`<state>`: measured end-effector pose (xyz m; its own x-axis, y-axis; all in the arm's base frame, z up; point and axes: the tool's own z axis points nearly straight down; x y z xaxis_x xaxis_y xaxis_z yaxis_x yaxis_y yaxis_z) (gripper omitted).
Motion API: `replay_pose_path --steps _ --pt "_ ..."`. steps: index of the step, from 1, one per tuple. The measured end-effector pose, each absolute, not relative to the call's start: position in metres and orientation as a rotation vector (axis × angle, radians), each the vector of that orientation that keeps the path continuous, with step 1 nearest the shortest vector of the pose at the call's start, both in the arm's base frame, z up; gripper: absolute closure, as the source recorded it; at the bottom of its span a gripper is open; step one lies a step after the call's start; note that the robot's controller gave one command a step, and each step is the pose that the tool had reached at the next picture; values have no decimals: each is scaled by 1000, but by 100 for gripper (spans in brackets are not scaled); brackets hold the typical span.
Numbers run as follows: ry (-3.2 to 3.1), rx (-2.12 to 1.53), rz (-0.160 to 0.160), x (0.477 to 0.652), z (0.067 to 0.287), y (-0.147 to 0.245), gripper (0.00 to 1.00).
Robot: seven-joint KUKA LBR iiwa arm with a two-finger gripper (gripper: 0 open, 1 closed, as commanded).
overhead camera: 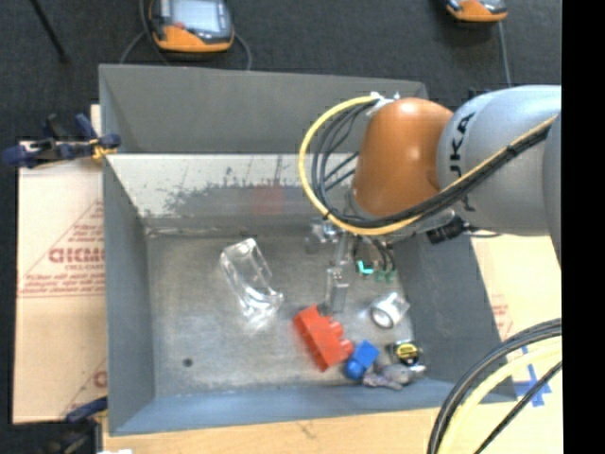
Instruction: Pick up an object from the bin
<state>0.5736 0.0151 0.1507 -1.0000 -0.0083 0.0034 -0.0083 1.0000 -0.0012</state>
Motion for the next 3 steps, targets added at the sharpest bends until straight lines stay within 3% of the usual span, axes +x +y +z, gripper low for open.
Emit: replay_pose_path --steps 1,2,3 --pt "-3135 207 6 574 68 -80 0" --pt "-3134 251 7 528 102 -122 0" --pt "-3147 96 0 549 118 -131 0"
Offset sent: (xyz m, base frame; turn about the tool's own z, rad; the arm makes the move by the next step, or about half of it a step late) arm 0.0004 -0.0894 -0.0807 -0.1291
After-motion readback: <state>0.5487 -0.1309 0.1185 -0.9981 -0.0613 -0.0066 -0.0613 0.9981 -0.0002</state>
